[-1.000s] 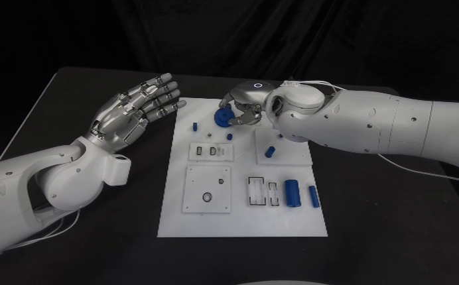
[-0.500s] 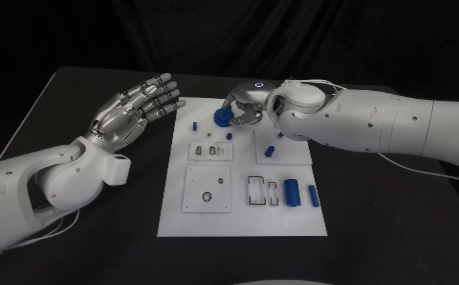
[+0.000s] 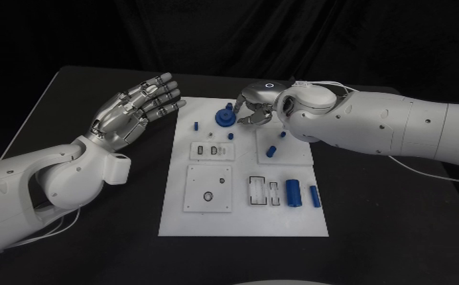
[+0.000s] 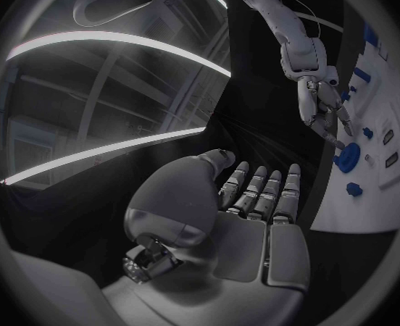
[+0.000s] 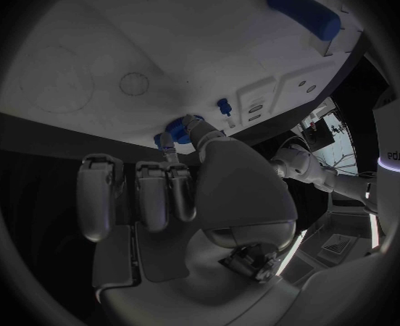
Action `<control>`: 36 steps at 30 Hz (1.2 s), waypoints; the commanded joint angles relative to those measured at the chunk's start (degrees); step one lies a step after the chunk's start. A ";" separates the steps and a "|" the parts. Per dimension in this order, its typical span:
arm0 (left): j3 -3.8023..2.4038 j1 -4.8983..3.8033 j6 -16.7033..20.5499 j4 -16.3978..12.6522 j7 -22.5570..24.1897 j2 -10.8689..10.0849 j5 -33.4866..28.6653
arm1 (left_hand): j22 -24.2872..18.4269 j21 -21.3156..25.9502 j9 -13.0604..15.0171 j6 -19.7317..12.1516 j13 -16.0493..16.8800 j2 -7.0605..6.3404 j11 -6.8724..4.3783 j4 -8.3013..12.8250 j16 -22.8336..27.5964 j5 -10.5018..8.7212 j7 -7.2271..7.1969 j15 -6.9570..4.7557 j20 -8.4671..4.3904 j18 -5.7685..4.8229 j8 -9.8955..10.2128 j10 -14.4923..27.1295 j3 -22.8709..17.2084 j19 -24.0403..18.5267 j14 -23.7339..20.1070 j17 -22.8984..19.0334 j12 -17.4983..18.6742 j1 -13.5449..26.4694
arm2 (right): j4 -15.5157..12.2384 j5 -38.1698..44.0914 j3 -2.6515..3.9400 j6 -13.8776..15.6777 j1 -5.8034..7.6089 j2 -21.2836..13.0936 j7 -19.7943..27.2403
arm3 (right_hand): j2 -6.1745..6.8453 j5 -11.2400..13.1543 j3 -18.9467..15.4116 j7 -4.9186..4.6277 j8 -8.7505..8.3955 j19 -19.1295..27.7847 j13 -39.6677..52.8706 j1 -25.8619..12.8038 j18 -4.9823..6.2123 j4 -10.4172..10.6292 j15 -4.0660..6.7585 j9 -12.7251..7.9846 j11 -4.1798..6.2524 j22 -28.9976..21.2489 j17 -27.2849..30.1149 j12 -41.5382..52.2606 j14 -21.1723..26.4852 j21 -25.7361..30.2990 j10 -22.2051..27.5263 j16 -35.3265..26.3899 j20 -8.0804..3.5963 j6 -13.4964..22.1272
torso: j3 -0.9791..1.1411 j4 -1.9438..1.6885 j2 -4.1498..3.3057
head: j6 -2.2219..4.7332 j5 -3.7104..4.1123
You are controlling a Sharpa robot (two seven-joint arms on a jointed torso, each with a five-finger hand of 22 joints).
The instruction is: Assemble the parts on the task board
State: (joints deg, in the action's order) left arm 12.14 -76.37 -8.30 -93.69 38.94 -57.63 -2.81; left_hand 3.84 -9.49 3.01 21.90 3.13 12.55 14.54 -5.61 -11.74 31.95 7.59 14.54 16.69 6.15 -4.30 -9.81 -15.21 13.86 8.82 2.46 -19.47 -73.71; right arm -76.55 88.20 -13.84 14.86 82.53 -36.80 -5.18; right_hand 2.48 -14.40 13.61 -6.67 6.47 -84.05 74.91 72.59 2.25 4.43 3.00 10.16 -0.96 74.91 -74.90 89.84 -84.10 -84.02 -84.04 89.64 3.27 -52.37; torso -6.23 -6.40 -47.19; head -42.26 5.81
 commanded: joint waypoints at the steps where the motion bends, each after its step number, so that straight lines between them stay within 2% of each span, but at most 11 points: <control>1: -0.04 0.10 -0.84 -0.09 4.99 -0.10 -0.11 | -0.04 0.27 0.04 -0.14 0.05 0.00 0.36 -0.03 -0.17 0.05 0.31 0.09 0.10 -0.37 -0.31 0.08 -0.37 -0.24 -0.51 -0.02 -0.35 0.76 | -0.43 0.38 0.02 1.30 -0.20 -0.76 -0.82 | -0.05 0.26 -0.27 0.03 0.30 -1.19 15.09 -0.66 -0.02 0.19 -0.53 0.14 -0.49 9.01 -14.27 0.16 -5.67 0.30 -5.96 -0.36 0.47 -0.72 | 0.00 -0.01 -0.01 | -0.04 -0.04; 7: -0.04 0.12 -0.68 -0.25 4.95 -0.66 -0.11 | -0.04 0.27 0.04 -0.14 0.05 0.00 0.36 -0.03 -0.17 0.05 0.31 0.09 0.10 -0.37 -0.31 0.08 -0.37 -0.24 -0.51 -0.02 -0.35 0.76 | -1.82 0.38 0.02 3.14 -0.10 -2.97 -1.20 | -0.18 0.34 -0.50 0.19 0.89 -1.06 15.00 -0.90 0.04 0.57 -0.79 0.63 -0.78 8.87 -13.97 0.11 -5.59 0.54 -5.89 -0.64 0.70 -2.75 | 0.00 -0.01 0.00 | 0.22 -0.03; 10: -0.04 0.12 -0.53 -0.34 4.96 -0.82 -0.12 | -0.04 0.26 0.05 -0.07 0.06 0.01 0.37 -0.05 -0.24 0.06 0.32 0.09 0.10 -0.38 -0.33 0.03 -0.45 -0.22 -0.48 -0.01 -0.46 0.78 | -3.43 0.38 0.02 4.31 0.63 -5.01 -1.59 | -0.16 0.34 -0.56 0.19 0.91 -0.88 14.59 -0.95 0.13 0.64 -0.81 0.68 -0.77 8.63 -13.62 -0.09 -5.49 0.80 -5.56 -0.94 0.73 -2.94 | 0.00 -0.05 -0.01 | 0.40 0.13; 15: -0.04 0.12 -0.52 -0.42 4.92 -0.62 -0.12 | -0.04 0.26 0.05 -0.07 0.06 0.01 0.37 -0.05 -0.24 0.06 0.32 0.09 0.10 -0.38 -0.33 0.03 -0.45 -0.22 -0.48 -0.01 -0.46 0.78 | -8.86 0.30 0.01 5.28 2.80 -10.96 -3.16 | 0.02 0.32 -0.68 0.11 -0.15 -0.15 12.72 -0.97 0.47 0.96 -0.63 0.37 -0.47 7.74 -12.32 -1.05 -5.09 1.87 -4.06 -2.14 0.70 -2.01 | 0.01 -0.03 0.00 | 0.88 0.42; 19: -0.04 0.12 -0.46 -0.42 4.78 -0.50 -0.12 | -0.04 0.26 0.08 0.07 0.08 0.01 0.38 -0.06 -0.30 0.07 0.33 0.09 0.10 -0.38 -0.37 -0.03 -0.53 -0.21 -0.46 0.00 -0.57 0.82 | -13.51 -0.14 -0.03 4.96 4.22 -16.51 -4.48 | 0.29 0.55 -0.75 0.42 -1.73 0.39 11.96 -0.70 0.71 1.25 -0.04 -0.26 0.24 7.08 -11.34 -1.51 -4.78 2.79 -3.47 -3.11 0.24 -0.33 | 0.02 -0.03 0.00 | 1.22 0.72; 22: -0.04 0.13 -0.42 -0.42 4.70 -0.50 -0.28 | -0.04 0.25 0.09 0.17 0.10 -0.01 0.39 -0.07 -0.35 0.07 0.34 0.10 0.10 -0.39 -0.40 -0.09 -0.59 -0.20 -0.44 0.01 -0.66 0.85 | -15.94 -1.31 -0.20 4.52 4.61 -20.13 -5.23 | 0.54 0.96 -0.78 0.83 -2.94 1.06 10.32 0.12 1.00 1.41 0.37 -1.74 0.69 6.19 -9.98 -2.53 -4.36 4.06 -2.21 -4.50 -0.21 3.85 | 0.04 0.28 0.07 | 1.15 0.94; 24: -0.04 0.13 -0.44 -0.39 4.64 -0.47 -0.38 | -0.04 0.25 0.09 0.17 0.10 -0.01 0.39 -0.07 -0.35 0.07 0.34 0.10 0.10 -0.39 -0.40 -0.09 -0.59 -0.20 -0.44 0.01 -0.66 0.85 | -16.81 -2.11 -0.30 4.42 4.30 -21.90 -5.58 | 0.65 1.07 -0.78 0.96 -2.95 1.41 9.61 0.60 1.16 1.35 0.48 -2.28 0.81 5.70 -9.46 -3.00 -4.20 4.72 -1.67 -5.06 -0.31 5.27 | 0.03 0.35 0.10 | 1.14 0.93; 27: -0.04 0.13 -0.48 -0.33 4.57 -0.30 -0.46 | -0.04 0.24 0.10 0.21 0.11 -0.03 0.40 -0.07 -0.38 0.07 0.35 0.10 0.09 -0.39 -0.42 -0.14 -0.66 -0.18 -0.43 0.01 -0.73 0.88 | -17.33 -2.75 -0.38 4.73 3.39 -23.84 -5.85 | 0.82 1.37 -0.85 0.94 -2.95 1.59 9.20 1.19 1.25 1.31 0.50 -2.91 0.81 5.40 -9.02 -3.30 -4.07 5.21 -1.39 -5.56 -0.38 6.70 | 0.07 0.08 0.10 | 1.11 1.30; 29: -0.04 0.13 -0.58 -0.31 4.56 -0.14 -0.50 | -0.04 0.24 0.10 0.21 0.11 -0.03 0.40 -0.07 -0.38 0.07 0.35 0.10 0.09 -0.39 -0.42 -0.14 -0.66 -0.18 -0.43 0.01 -0.73 0.88 | -17.12 -3.12 -0.42 5.19 2.56 -24.84 -5.77 | 0.83 1.42 -0.85 0.98 -2.92 1.63 9.14 1.24 1.27 1.31 0.51 -2.94 0.83 5.33 -8.93 -3.35 -4.05 5.30 -1.34 -5.65 -0.38 6.71 | 0.06 0.05 0.14 | 1.08 1.47; 33: -0.04 0.14 -0.75 -0.33 4.53 0.01 -0.53 | -0.04 0.24 0.10 0.21 0.11 -0.03 0.40 -0.07 -0.38 0.07 0.35 0.10 0.09 -0.39 -0.42 -0.14 -0.66 -0.18 -0.43 0.01 -0.73 0.88 | -15.90 -3.90 -0.46 7.07 0.63 -26.00 -4.87 | 0.91 1.59 -0.91 1.04 -2.83 1.65 9.00 1.34 1.28 1.33 0.53 -2.99 0.87 5.30 -8.87 -3.44 -4.03 5.36 -1.25 -5.72 -0.40 6.70 | -0.03 0.42 0.13 | 0.97 1.15; 36: -0.04 0.15 -0.78 -0.34 4.54 -0.06 -0.55 | -0.04 0.24 0.10 0.21 0.11 -0.03 0.40 -0.07 -0.38 0.07 0.35 0.10 0.09 -0.39 -0.42 -0.14 -0.66 -0.18 -0.43 0.01 -0.73 0.88 | -14.85 -4.16 -0.47 9.11 -0.63 -26.29 -3.75 | 1.06 1.80 -1.00 1.07 -2.78 1.69 8.81 1.42 1.30 1.36 0.56 -3.05 0.90 5.23 -8.71 -3.57 -3.98 5.48 -1.11 -5.90 -0.42 6.71 | 0.05 0.47 0.01 | 0.85 0.94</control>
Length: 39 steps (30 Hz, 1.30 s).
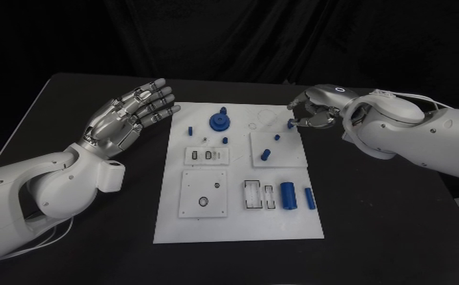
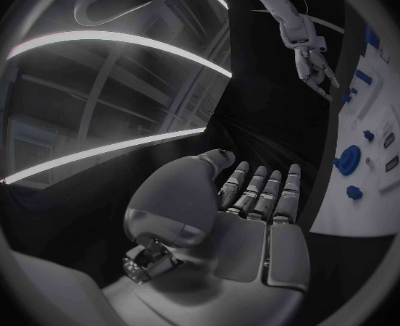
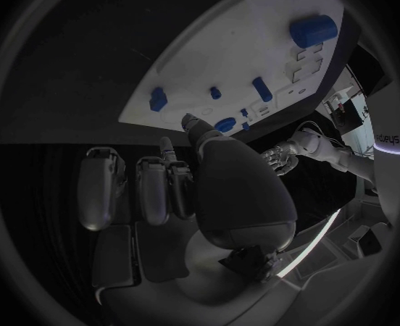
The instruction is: Assemble the parts on the task board
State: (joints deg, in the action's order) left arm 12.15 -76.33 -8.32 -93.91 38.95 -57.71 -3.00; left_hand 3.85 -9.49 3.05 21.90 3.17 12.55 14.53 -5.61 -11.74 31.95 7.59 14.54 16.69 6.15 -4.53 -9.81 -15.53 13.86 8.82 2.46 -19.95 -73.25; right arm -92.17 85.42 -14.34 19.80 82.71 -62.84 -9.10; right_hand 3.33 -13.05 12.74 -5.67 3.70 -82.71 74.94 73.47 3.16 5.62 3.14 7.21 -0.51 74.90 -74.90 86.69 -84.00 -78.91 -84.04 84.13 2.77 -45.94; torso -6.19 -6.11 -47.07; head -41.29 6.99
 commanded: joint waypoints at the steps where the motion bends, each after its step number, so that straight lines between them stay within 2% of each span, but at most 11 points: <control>1: -0.04 0.11 -0.77 -0.12 4.53 -0.03 -0.36 | -0.04 0.24 0.06 0.21 0.07 -0.03 0.41 -0.07 -0.38 0.07 0.35 0.10 0.09 -0.39 -0.20 -0.14 -0.35 -0.18 -0.43 0.01 -0.24 0.42 | 1.09 -1.45 0.02 4.77 -1.19 -0.32 0.52 | 0.34 0.73 -0.26 0.10 0.01 0.36 8.60 0.54 0.39 0.28 0.45 -0.18 0.48 5.20 -8.65 -0.54 -4.06 0.45 -0.98 -0.47 0.06 0.32 | 0.06 0.19 -0.12 | -0.18 -0.24; 2: -0.04 0.11 -0.77 -0.11 4.52 -0.06 -0.37 | -0.04 0.24 0.06 0.21 0.07 -0.03 0.41 -0.07 -0.38 0.07 0.35 0.10 0.09 -0.39 -0.20 -0.14 -0.35 -0.18 -0.43 0.01 -0.24 0.42 | 1.31 -1.48 0.01 5.17 -1.47 -0.36 0.76 | 0.34 0.73 -0.26 0.10 0.01 0.36 8.60 0.54 0.39 0.28 0.45 -0.18 0.48 5.20 -8.65 -0.54 -4.06 0.45 -0.98 -0.47 0.06 0.32 | 0.07 0.21 -0.13 | -0.18 -0.26; 4: -0.04 0.12 -0.77 -0.10 4.51 -0.12 -0.37 | -0.04 0.24 0.06 0.21 0.07 -0.03 0.41 -0.07 -0.38 0.07 0.35 0.10 0.09 -0.39 -0.20 -0.14 -0.35 -0.18 -0.43 0.01 -0.24 0.42 | 1.82 -1.56 0.01 6.08 -2.18 -0.51 1.31 | 0.44 1.03 -0.37 0.14 0.03 0.42 8.53 0.56 0.42 0.42 0.48 -0.27 0.51 5.11 -8.53 -0.60 -4.03 0.60 -0.94 -0.61 0.04 0.39 | 0.07 0.03 -0.10 | -0.33 -0.11; 8: -0.04 0.14 -0.82 -0.07 4.47 -0.21 -0.37 | -0.04 0.24 0.06 0.21 0.07 -0.03 0.41 -0.07 -0.38 0.07 0.35 0.10 0.09 -0.39 -0.20 -0.14 -0.35 -0.18 -0.43 0.01 -0.24 0.42 | 2.43 -1.65 0.00 6.64 -2.97 -0.64 1.80 | 0.78 3.18 -1.11 0.30 0.07 0.49 8.27 0.47 0.48 1.46 0.61 -0.69 0.64 4.89 -8.24 -0.83 -3.97 1.07 -0.81 -1.00 -0.08 0.72 | 0.01 -0.23 -0.06 | -0.58 0.11; 12: -0.04 0.17 -0.85 -0.07 4.46 -0.24 -0.37 | -0.05 0.26 0.06 0.19 0.08 -0.04 0.44 -0.10 -0.44 0.08 0.36 0.12 0.09 -0.40 -0.20 -0.19 -0.50 -0.21 -0.42 0.02 -0.31 0.48 | 2.77 -1.68 0.00 6.54 -3.34 -0.50 1.72 | 0.98 4.53 -1.56 0.35 0.11 0.51 7.99 0.47 0.51 2.07 0.65 -0.88 0.69 4.79 -8.06 -1.03 -3.93 1.30 -0.63 -1.24 -0.14 0.79 | 0.04 -0.05 -0.12 | -0.59 0.04; 15: -0.04 0.19 -0.86 -0.12 4.50 -0.27 -0.37 | -0.05 0.24 0.06 0.19 0.07 -0.04 0.44 -0.10 -0.40 0.08 0.37 0.12 0.09 -0.40 -0.20 -0.18 -0.53 -0.19 -0.45 0.01 -0.29 0.49 | 3.12 -1.69 0.00 6.25 -3.46 -0.25 1.37 | 1.01 4.63 -1.59 0.30 0.17 0.58 7.92 0.59 0.55 2.09 0.65 -0.89 0.68 4.70 -7.97 -1.08 -3.90 1.43 -0.57 -1.34 -0.14 0.71 | 0.11 0.05 -0.14 | -0.54 0.08; 20: -0.04 0.20 -0.88 -0.13 4.41 -0.32 -0.38 | -0.05 0.24 0.06 0.19 0.07 -0.04 0.44 -0.10 -0.40 0.08 0.37 0.12 0.09 -0.40 -0.20 -0.18 -0.53 -0.19 -0.45 0.01 -0.29 0.49 | 3.77 -1.70 0.00 5.69 -3.55 0.21 0.98 | 0.87 3.75 -1.45 0.07 0.32 0.83 7.56 1.65 0.67 1.99 0.55 -0.97 0.53 4.30 -7.41 -1.35 -3.74 2.04 -0.30 -1.98 -0.11 0.34 | 0.03 -0.04 -0.07 | -0.61 0.15; 29: -0.04 0.24 -1.05 0.18 4.19 -0.23 -0.38 | -0.06 0.25 0.06 0.20 0.08 -0.06 0.46 -0.10 -0.43 0.08 0.38 0.12 0.09 -0.40 -0.21 -0.20 -0.58 -0.21 -0.45 0.02 -0.33 0.51 | 4.58 -1.70 0.00 4.50 -3.71 1.21 0.65 | 0.79 3.63 -1.77 -0.26 1.10 0.96 7.49 2.00 0.76 2.60 0.35 -0.72 0.26 4.02 -6.84 -1.45 -3.59 2.63 -0.26 -2.68 0.05 -1.64 | 0.00 0.09 -0.01 | -0.93 0.06; 39: -0.04 0.51 -1.31 0.52 4.05 -0.15 -0.37 | -0.07 0.29 0.05 0.11 0.07 -0.07 0.48 -0.11 -0.39 0.07 0.40 0.12 0.09 -0.41 -0.19 -0.17 -0.65 -0.26 -0.50 0.01 -0.29 0.54 | 5.44 -1.70 0.01 4.16 -4.31 2.35 0.96 | 0.97 4.40 -2.11 -0.40 1.40 0.95 7.54 2.18 0.79 2.91 0.27 -0.53 0.15 3.93 -6.51 -1.43 -3.53 2.87 -0.31 -3.08 0.13 -2.62 | -0.01 -0.05 -0.03 | -1.09 0.11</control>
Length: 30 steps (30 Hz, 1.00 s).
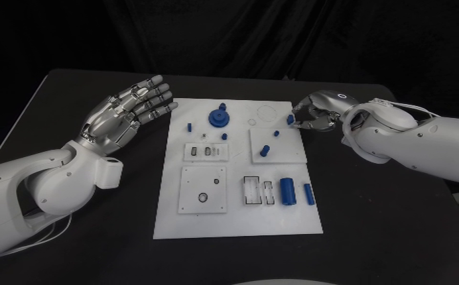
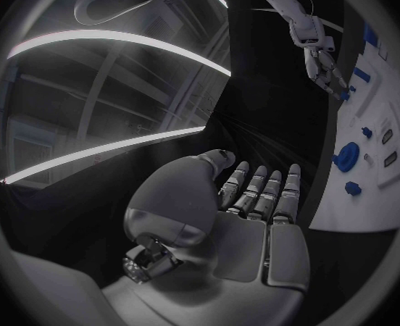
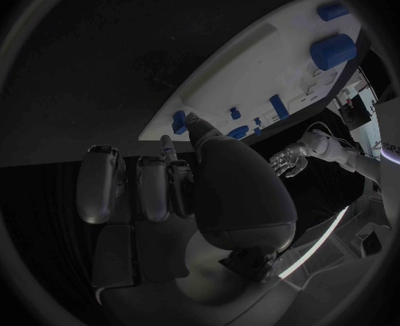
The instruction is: Assemble the parts on the task board
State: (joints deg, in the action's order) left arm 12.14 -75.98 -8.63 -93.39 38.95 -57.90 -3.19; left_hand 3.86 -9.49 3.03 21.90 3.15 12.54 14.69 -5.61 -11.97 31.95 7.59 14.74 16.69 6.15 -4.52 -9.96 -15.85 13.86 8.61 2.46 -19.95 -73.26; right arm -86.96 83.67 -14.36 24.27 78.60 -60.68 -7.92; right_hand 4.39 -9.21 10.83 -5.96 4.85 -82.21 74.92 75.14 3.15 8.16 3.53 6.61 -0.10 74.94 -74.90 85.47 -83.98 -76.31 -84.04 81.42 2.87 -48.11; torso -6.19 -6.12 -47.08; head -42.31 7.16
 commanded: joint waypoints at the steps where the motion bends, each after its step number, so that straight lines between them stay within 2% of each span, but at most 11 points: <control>1: -0.04 0.18 -1.01 0.01 4.03 0.03 -0.18 | -0.08 0.29 0.07 0.11 0.09 -0.06 0.33 -0.11 -0.16 0.07 0.40 -0.09 0.09 -0.41 -0.19 -0.01 -0.33 -0.26 -0.29 0.01 -0.29 0.55 | 0.31 0.04 0.03 -0.31 -0.21 0.29 -0.18 | -0.09 0.56 -0.21 -0.11 0.25 0.45 7.56 0.51 0.80 0.37 -0.12 0.07 -0.25 3.90 -6.51 -0.21 -3.54 0.27 -0.31 -0.37 0.03 -0.45 | -0.01 -0.02 -0.02 | -0.06 -0.10; 15: -0.05 0.45 -1.31 0.23 3.63 0.10 -0.18 | -0.10 0.34 0.06 0.04 0.08 -0.07 0.37 -0.14 -0.13 0.05 0.44 -0.09 0.09 -0.43 -0.17 0.01 -0.45 -0.34 -0.37 -0.01 -0.30 0.60 | 1.58 0.04 0.04 -0.93 -0.32 1.66 -0.35 | -0.02 0.75 -0.23 -0.15 0.18 0.55 7.49 0.99 0.87 0.23 -0.16 0.09 -0.28 3.72 -6.28 -0.26 -3.49 0.56 -0.26 -0.64 0.06 -0.50 | 0.02 -0.01 -0.04 | -0.16 0.03; 26: -0.05 0.61 -1.61 0.42 3.08 0.15 -0.18 | -0.12 0.39 0.06 0.07 0.08 -0.09 0.42 -0.17 -0.10 0.01 0.52 -0.07 0.09 -0.44 -0.18 0.01 -0.56 -0.41 -0.44 -0.02 -0.35 0.67 | 2.81 0.04 0.05 -1.70 -0.33 2.76 -0.69 | -0.16 -0.59 -0.05 -0.24 -0.11 0.74 7.20 2.17 0.99 -0.13 -0.22 0.08 -0.36 3.37 -5.83 -0.49 -3.37 1.19 0.01 -1.19 0.12 -0.45 | 0.01 0.05 -0.04 | -0.48 0.01; 30: -0.05 0.67 -1.74 0.50 2.93 0.20 -0.18 | -0.13 0.41 0.06 0.07 0.08 -0.10 0.44 -0.18 -0.09 -0.01 0.54 -0.07 0.09 -0.45 -0.18 0.01 -0.59 -0.44 -0.46 -0.02 -0.36 0.69 | 2.99 0.04 0.05 -1.68 -0.34 3.15 -0.50 | -0.30 -0.92 -0.04 -0.21 0.34 0.73 7.26 2.42 1.00 -0.10 -0.21 0.37 -0.35 3.35 -5.82 -0.48 -3.38 1.33 -0.02 -1.24 0.13 -1.57 | 0.01 0.03 -0.01 | -0.60 0.05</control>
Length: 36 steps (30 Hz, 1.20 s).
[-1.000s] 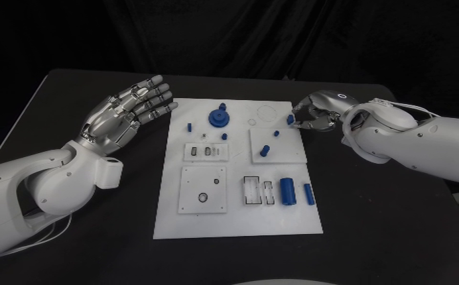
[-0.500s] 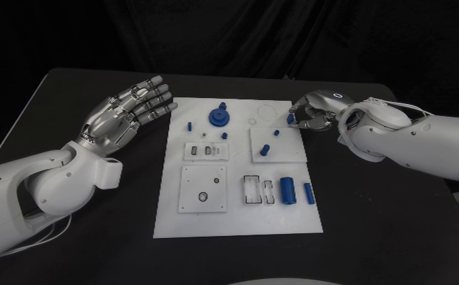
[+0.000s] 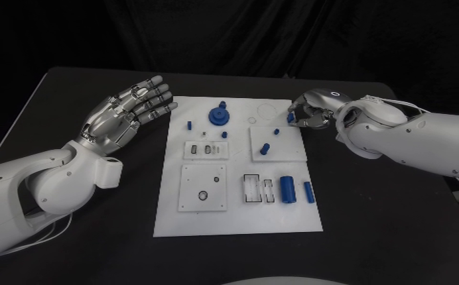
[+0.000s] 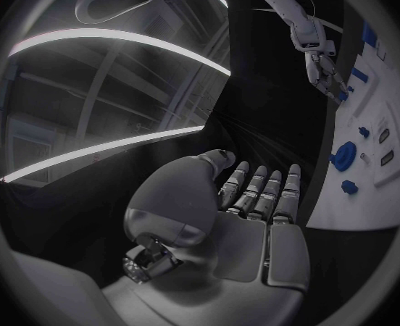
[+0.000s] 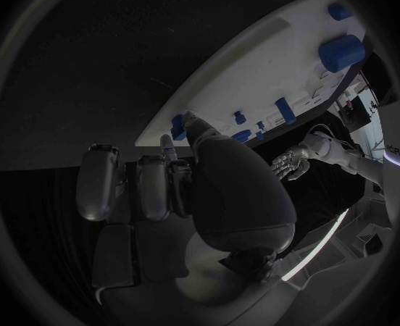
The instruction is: Assemble the parts on the task board
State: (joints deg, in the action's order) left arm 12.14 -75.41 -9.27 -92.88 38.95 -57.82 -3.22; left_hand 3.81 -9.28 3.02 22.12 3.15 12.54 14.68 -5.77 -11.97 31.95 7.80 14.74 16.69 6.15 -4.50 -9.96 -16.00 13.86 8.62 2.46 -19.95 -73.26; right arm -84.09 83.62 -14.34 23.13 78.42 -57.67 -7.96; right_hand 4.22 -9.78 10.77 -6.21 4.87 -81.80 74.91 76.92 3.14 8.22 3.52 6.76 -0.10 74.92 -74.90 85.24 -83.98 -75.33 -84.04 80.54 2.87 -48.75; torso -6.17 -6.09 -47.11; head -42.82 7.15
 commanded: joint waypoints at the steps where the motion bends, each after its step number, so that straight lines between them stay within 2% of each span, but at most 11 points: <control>1: -0.04 0.12 -1.12 0.00 2.90 0.13 -0.15 | -0.08 0.19 0.07 -0.14 0.09 -0.10 0.45 -0.02 -0.09 -0.01 0.33 -0.07 0.09 -0.45 -0.20 0.01 -0.44 -0.44 -0.46 -0.02 -0.36 0.69 | 0.15 0.10 0.03 -0.52 -0.17 0.21 -0.43 | -0.12 -0.38 -0.01 0.04 0.43 0.31 7.26 0.65 1.01 -0.13 -0.21 0.30 -0.34 3.37 -5.83 -0.26 -3.38 0.38 -0.01 -0.36 0.13 -1.18 | 0.00 -0.01 0.03 | -0.09 0.06; 11: -0.04 0.24 -1.27 0.10 2.62 0.13 -0.15 | -0.10 0.23 0.07 -0.14 0.09 -0.11 0.48 -0.04 -0.10 -0.02 0.37 -0.05 0.09 -0.46 -0.20 0.00 -0.50 -0.50 -0.49 -0.03 -0.40 0.73 | 0.36 0.10 0.05 0.08 -0.18 0.71 -0.18 | -0.17 -0.48 -0.24 0.06 1.45 0.23 7.32 0.71 1.02 0.13 -0.21 1.28 -0.36 3.39 -5.83 -0.24 -3.42 0.58 -0.04 -0.43 0.12 -3.62 | 0.01 -0.01 0.01 | -0.24 -0.05; 14: -0.04 0.26 -1.31 0.14 2.54 0.16 -0.15 | -0.10 0.23 0.07 -0.14 0.09 -0.11 0.48 -0.04 -0.10 -0.02 0.37 -0.05 0.09 -0.46 -0.20 0.00 -0.50 -0.50 -0.49 -0.03 -0.40 0.73 | 0.34 0.33 0.05 0.37 -0.18 0.77 -0.57 | -0.40 -0.68 -0.24 0.31 2.51 0.18 7.30 1.05 1.03 0.10 -0.13 2.42 -0.27 3.42 -5.80 -0.26 -3.44 0.72 -0.02 -0.51 0.05 -5.84 | 0.00 0.00 0.01 | -0.24 -0.14; 18: -0.04 0.31 -1.41 0.18 2.37 0.20 -0.15 | -0.10 0.23 0.07 -0.14 0.09 -0.11 0.48 -0.04 -0.10 -0.02 0.37 -0.05 0.09 -0.46 -0.20 0.00 -0.50 -0.50 -0.49 -0.03 -0.40 0.73 | 0.19 1.08 0.06 1.33 -0.18 0.76 -1.76 | -1.28 -4.63 0.81 0.84 4.41 0.20 7.24 3.36 1.07 -1.35 -0.17 4.67 -0.36 3.36 -5.67 -0.36 -3.42 1.05 0.08 -0.73 0.02 -9.27 | 0.01 -0.03 0.01 | -0.29 -0.15; 24: -0.04 0.36 -1.43 0.20 2.18 0.15 -0.15 | -0.12 0.26 0.07 -0.14 0.09 -0.13 0.52 -0.06 -0.09 -0.05 0.41 -0.04 0.08 -0.47 -0.20 0.00 -0.59 -0.55 -0.53 -0.03 -0.43 0.77 | -0.38 3.07 0.09 4.75 -0.17 0.26 -2.20 | -1.77 -5.42 1.25 1.04 5.33 0.24 7.18 4.41 1.11 -2.20 -0.24 6.34 -0.49 3.30 -5.53 -0.43 -3.39 1.32 0.15 -0.93 0.07 -10.56 | 0.00 -0.05 0.02 | -0.23 -0.42; 27: -0.04 0.38 -1.41 0.21 2.00 0.09 -0.15 | -0.12 0.26 0.07 -0.14 0.09 -0.13 0.52 -0.06 -0.09 -0.05 0.41 -0.04 0.08 -0.47 -0.20 0.00 -0.59 -0.55 -0.53 -0.03 -0.43 0.77 | -1.58 5.20 0.13 6.91 -0.15 -0.40 -1.84 | -1.92 -5.41 1.32 1.12 5.76 0.27 7.05 4.65 1.13 -2.41 -0.25 6.96 -0.49 3.26 -5.40 -0.53 -3.36 1.44 0.25 -1.09 0.08 -11.18 | 0.02 0.00 0.01 | 0.09 -0.58; 30: -0.04 0.42 -1.37 0.22 1.84 0.02 -0.15 | -0.12 0.26 0.07 -0.14 0.09 -0.13 0.52 -0.06 -0.09 -0.05 0.41 -0.04 0.08 -0.47 -0.20 0.00 -0.59 -0.55 -0.53 -0.03 -0.43 0.77 | -3.49 6.44 0.19 8.37 0.06 -1.18 -1.70 | -1.84 -3.55 1.01 1.47 6.68 0.35 6.83 4.84 1.20 -2.58 -0.07 8.26 -0.22 3.16 -4.75 -0.69 -3.17 1.74 0.39 -1.85 -0.01 -11.90 | 0.02 0.02 0.01 | 0.10 -0.65; 33: -0.04 0.44 -1.33 0.25 1.71 0.02 -0.15 | -0.12 0.26 0.07 -0.14 0.09 -0.13 0.52 -0.06 -0.09 -0.05 0.41 -0.04 0.08 -0.47 -0.20 0.00 -0.59 -0.55 -0.53 -0.03 -0.43 0.77 | -5.86 7.10 0.23 9.23 0.83 -1.71 -1.59 | -1.86 -3.07 0.92 1.49 6.80 0.33 6.86 4.84 1.19 -2.54 -0.04 8.61 -0.20 3.18 -4.74 -0.68 -3.18 1.76 0.36 -1.88 -0.04 -11.81 | 0.04 0.00 0.00 | -0.05 -0.65; 36: -0.04 0.46 -1.34 0.29 1.62 0.07 -0.15 | -0.12 0.25 0.08 -0.09 0.10 -0.16 0.53 -0.08 -0.14 -0.07 0.45 -0.04 0.08 -0.48 -0.22 -0.02 -0.67 -0.54 -0.53 -0.02 -0.50 0.82 | -8.35 7.41 0.26 9.63 1.79 -1.82 -1.40 | -1.81 -1.39 0.48 1.47 6.94 0.31 6.80 4.50 1.19 -2.16 -0.04 9.40 -0.21 3.20 -4.56 -0.72 -3.16 1.89 0.37 -2.11 -0.07 -11.33 | 0.05 0.04 -0.02 | -0.09 -0.67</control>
State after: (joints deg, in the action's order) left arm 12.14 -75.05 -9.83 -92.55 38.95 -57.83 -3.24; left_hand 3.76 -9.28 3.02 22.11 3.19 12.32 14.68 -5.76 -11.97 31.95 7.80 14.74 16.89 6.15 -4.49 -9.96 -16.32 13.66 8.62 2.46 -20.15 -73.04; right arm -91.65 88.58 -14.19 29.38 79.95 -59.46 -8.81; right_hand 2.64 -11.42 11.60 -5.87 11.08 -81.80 74.95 81.54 4.06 5.93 3.52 12.41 -0.32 74.91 -74.92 84.74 -83.98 -73.81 -83.82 78.75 2.87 -59.30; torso -6.14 -6.09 -47.10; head -42.84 6.49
